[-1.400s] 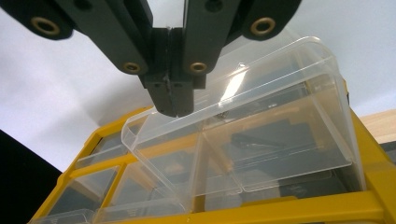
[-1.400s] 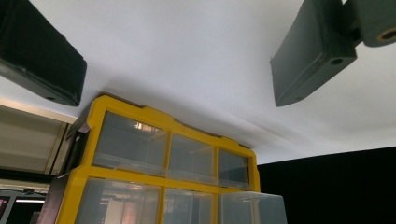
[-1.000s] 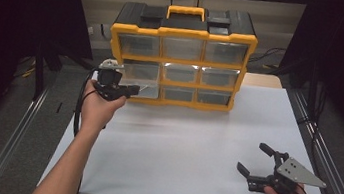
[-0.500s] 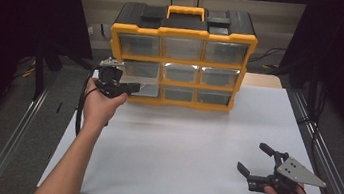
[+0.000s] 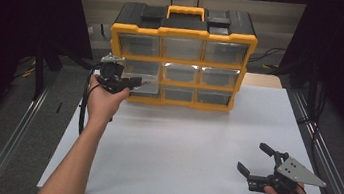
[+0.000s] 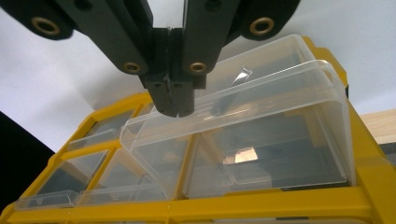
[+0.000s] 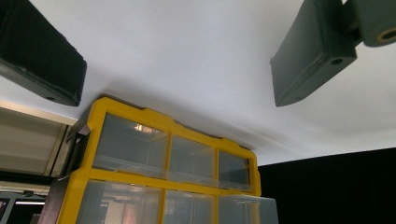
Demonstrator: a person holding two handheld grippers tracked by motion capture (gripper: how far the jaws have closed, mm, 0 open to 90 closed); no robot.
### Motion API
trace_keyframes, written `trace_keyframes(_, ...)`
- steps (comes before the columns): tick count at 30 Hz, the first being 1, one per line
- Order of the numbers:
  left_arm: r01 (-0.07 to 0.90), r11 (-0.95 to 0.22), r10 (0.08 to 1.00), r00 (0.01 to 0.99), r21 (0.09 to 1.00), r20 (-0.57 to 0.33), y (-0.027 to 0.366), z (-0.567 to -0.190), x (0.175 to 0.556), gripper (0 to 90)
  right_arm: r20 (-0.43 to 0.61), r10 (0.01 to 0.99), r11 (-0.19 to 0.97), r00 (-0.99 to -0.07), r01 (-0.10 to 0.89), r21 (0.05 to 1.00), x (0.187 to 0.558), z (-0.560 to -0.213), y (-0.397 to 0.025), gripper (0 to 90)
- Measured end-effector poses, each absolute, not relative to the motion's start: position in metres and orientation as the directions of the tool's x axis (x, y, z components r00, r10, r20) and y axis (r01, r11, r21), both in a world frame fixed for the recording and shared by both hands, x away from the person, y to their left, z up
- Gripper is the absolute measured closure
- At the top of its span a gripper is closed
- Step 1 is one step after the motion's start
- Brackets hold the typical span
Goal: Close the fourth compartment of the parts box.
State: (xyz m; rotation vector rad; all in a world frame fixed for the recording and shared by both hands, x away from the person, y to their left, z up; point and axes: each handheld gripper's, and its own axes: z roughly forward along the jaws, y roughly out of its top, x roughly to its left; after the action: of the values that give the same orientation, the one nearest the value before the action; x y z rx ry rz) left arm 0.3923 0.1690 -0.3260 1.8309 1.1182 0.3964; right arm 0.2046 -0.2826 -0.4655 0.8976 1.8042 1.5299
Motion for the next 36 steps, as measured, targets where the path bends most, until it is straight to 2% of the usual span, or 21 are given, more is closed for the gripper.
trace_keyframes(36, 0.493, -0.148, 0.846, 0.512, 0.857, -0.149, 0.158, -0.330, 0.403, 90.0, -0.021, 0.811, 0.104, -0.585, 0.108, 0.989, 0.204, -0.465, -0.285, 3.1)
